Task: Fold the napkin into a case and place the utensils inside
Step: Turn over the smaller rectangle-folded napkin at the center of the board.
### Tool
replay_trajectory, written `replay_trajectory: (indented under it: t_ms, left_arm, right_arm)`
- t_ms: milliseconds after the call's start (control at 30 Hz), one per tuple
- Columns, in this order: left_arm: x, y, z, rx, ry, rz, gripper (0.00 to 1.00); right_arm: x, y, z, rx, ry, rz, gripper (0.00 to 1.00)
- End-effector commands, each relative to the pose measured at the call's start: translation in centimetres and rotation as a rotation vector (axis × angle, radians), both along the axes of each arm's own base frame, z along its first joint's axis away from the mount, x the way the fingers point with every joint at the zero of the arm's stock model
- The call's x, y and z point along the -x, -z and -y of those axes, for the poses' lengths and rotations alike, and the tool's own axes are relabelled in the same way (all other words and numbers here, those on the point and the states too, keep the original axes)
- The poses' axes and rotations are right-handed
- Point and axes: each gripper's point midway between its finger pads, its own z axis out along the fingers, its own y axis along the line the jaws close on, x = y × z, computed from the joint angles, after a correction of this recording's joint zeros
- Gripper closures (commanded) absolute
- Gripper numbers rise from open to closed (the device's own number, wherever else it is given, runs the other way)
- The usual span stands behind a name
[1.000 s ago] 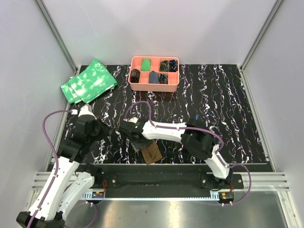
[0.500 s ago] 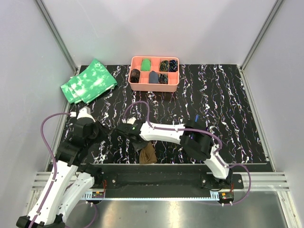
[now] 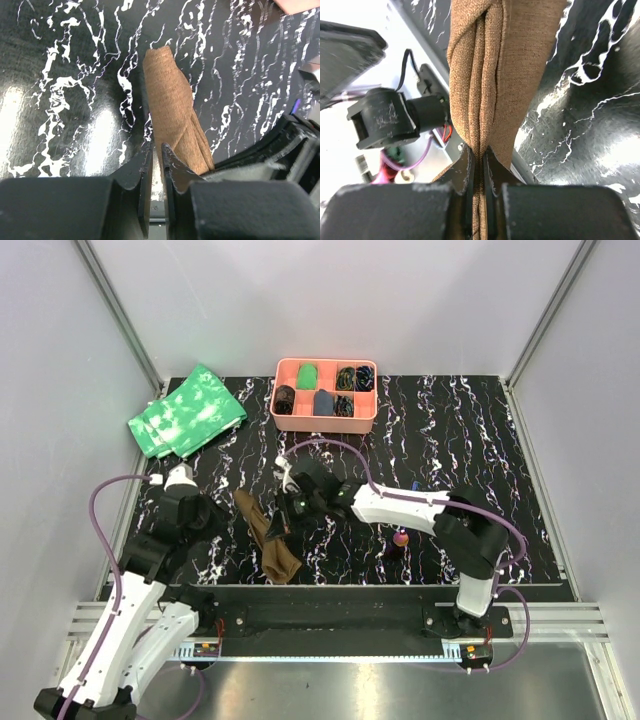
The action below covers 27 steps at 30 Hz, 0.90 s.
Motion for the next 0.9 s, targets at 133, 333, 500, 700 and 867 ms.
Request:
replay_trajectory:
  t_ms: [133,333,500,700,867]
  left_arm:
    - [-0.7,1.0,-0.4,-0.021,-0.038,-0.038,0.89]
    - [-1.1,2.4,0.2,-0.012,-0.024,-0.072,0.89]
    - [-1.6,4.8,1.7,0.029,0.03,-0.108,0.89]
    - [-3.0,6.5,5.4,0.101,0.14,-0.124,0.9]
    - [-4.9,5.7,8.0,0.113,0.19,-0.087,0.91]
  right_arm:
    - [0.7,-0.2,-1.1,-0.345,-0.137,-0.128,1.0]
    - [0.9,1.4,0.6,-0.419,-0.126,-0.179,1.0]
    - [0.7,2.8,2.6,-0.455,-0.085,-0.227,0.95]
    - [0.0,5.1,5.0,-0.42,-0.038,-0.268,0.77]
    - [-0.9,6.9,7.2,-0.382,-0.017,-0.3,0.61]
